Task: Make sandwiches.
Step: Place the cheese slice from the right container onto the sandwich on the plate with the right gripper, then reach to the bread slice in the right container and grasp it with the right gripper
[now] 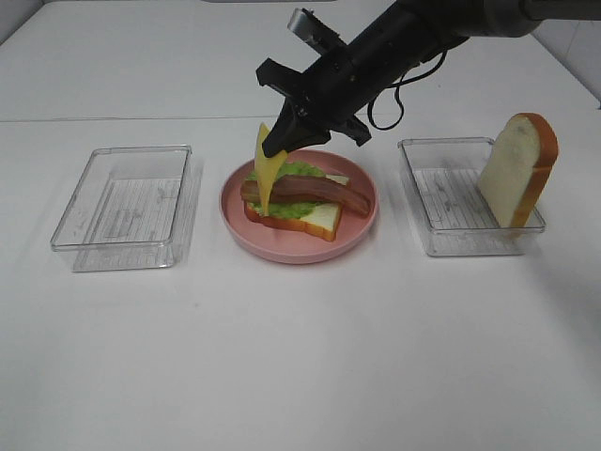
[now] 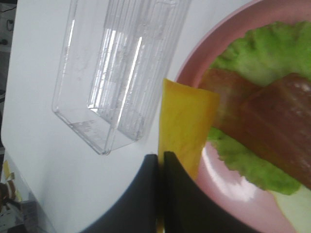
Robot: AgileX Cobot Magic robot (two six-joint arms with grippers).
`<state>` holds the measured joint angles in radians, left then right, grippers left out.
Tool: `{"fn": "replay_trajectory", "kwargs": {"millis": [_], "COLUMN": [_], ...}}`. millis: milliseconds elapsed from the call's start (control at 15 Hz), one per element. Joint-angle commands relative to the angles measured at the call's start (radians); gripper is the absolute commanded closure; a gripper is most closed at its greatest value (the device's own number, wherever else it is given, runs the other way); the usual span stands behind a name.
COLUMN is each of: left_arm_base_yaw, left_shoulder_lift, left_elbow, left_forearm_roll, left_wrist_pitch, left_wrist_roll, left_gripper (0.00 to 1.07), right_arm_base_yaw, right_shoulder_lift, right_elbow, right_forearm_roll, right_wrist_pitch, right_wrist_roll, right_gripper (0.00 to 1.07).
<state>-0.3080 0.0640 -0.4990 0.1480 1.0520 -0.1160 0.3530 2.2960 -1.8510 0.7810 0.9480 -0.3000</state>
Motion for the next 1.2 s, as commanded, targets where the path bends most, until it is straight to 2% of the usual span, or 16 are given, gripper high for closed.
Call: {"fn": "replay_trajectory", "kwargs": {"millis": [67, 200, 333, 400, 467, 533, 600, 933, 1200], "left_arm_base_yaw": [-0.002, -0.002, -0.002, -0.002, -0.002, -0.002, -0.002, -0.002, -0.002], "left_shoulder_lift": [-0.008, -0.008, -0.008, -0.008, -0.008, -0.008, -0.008, -0.008, -0.008], "left_elbow": [0.001, 0.001, 0.001, 0.001, 0.001, 0.001, 0.001, 0.001, 0.001], "left_forearm_roll": [-0.006, -0.006, -0.006, -0.006, -0.006, -0.006, -0.006, -0.006, -0.006], "left_wrist_pitch": [-0.004, -0.004, -0.004, -0.004, -0.004, -0.004, -0.004, -0.004, -0.004], "left_wrist_roll": [-0.006, -0.006, -0.006, -0.006, -0.006, -0.006, -0.006, -0.006, -0.006], "left_gripper": [0.35, 0.35, 0.35, 0.35, 0.35, 0.35, 0.35, 0.35, 0.35], "right_arm_base_yaw": [-0.014, -0.015, -0.015, -0.015, -0.015, -0.015, -0.015, -0.015, -0.015], "right_shoulder_lift": [-0.001, -0.001, -0.001, -0.002, -0.003, -0.007, -0.016, -0.107, -0.221], "right_elbow": [-0.003, -0.003, -0.003, -0.003, -0.003, -0.004, -0.004, -0.004, -0.004], "right_forearm_roll": [-0.064, -0.144, -0.163, -0.162, -0.162, -0.163, -0.176, -0.361, -0.586], "right_wrist_pitch": [-0.026, -0.028, -0.023, -0.023, -0.026, -0.029, -0.034, -0.067, -0.052], "right_wrist_roll": [0.037, 0.076, 0.081, 0.08, 0.08, 0.072, 0.068, 0.116, 0.217], "right_gripper": [1.07, 1.07, 1.06, 0.96, 0.56, 0.33, 0.23, 0.21, 0.21]}}
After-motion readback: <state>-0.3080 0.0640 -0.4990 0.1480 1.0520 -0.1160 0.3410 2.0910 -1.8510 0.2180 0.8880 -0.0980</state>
